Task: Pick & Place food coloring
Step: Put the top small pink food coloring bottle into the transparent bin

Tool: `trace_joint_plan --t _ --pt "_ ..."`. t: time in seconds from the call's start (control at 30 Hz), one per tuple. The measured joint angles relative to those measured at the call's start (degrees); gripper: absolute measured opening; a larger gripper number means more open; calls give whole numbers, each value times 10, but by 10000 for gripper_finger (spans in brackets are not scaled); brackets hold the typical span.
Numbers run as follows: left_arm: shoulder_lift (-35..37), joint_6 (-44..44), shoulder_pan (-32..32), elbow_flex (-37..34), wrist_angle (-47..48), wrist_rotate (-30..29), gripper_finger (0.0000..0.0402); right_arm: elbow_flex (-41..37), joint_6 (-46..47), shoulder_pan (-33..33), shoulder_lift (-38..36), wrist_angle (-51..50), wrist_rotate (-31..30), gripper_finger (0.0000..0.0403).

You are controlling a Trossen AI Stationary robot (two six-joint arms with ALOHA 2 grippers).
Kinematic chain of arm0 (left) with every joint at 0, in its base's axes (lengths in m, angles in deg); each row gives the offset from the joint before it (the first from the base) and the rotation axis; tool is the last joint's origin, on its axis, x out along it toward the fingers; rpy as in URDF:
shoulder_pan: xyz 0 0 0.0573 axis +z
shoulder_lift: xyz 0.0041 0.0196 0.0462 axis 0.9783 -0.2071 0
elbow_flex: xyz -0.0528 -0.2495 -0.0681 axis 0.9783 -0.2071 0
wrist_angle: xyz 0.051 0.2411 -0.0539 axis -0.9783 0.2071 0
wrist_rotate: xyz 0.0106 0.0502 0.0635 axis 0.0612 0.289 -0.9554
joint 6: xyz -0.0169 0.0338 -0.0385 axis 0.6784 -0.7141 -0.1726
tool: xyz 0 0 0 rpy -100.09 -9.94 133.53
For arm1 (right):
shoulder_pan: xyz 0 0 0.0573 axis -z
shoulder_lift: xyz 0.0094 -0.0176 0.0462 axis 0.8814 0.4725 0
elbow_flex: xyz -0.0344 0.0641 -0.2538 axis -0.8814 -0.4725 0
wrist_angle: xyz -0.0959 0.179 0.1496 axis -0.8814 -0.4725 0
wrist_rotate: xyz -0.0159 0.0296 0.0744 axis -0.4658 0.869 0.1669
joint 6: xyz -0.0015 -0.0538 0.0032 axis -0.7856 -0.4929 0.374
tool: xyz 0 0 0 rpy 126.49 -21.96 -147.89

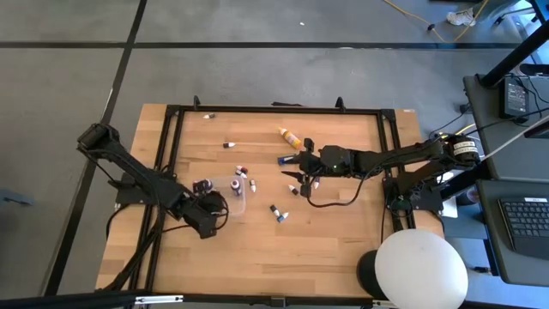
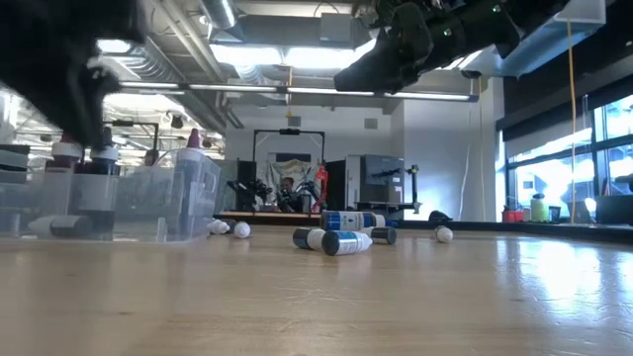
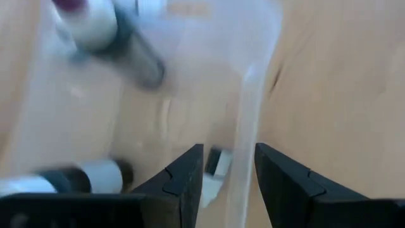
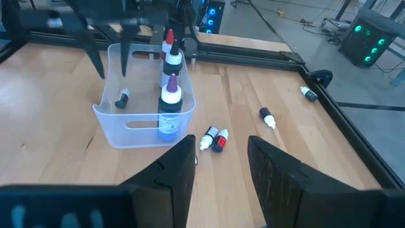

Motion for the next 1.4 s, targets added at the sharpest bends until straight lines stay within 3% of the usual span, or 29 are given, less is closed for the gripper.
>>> trace_joint_plan --t 0.2,0.43,0.67,0.8,1.03,1.17,1.27,1.4 --pt "62 -71 7 39 -2 -46 135 0 1 0 0 -1 0 148" --pt "129 -167 31 44 -9 -172 142 0 -16 0 0 -1 0 148" --pt "187 -200 85 43 -9 -203 143 0 -27 0 0 -1 0 148" --pt "198 -240 128 40 -9 -190 143 0 -27 0 0 -1 0 148" --pt "206 -308 255 40 -9 -81 143 0 -26 0 0 -3 0 148" --pt "206 -350 303 39 -9 -58 143 0 -10 0 0 -34 3 148" --pt "206 -365 330 39 -12 -37 143 0 4 0 0 -78 36 148" --pt "206 -405 375 39 -34 44 143 0 6 0 0 -111 90 148"
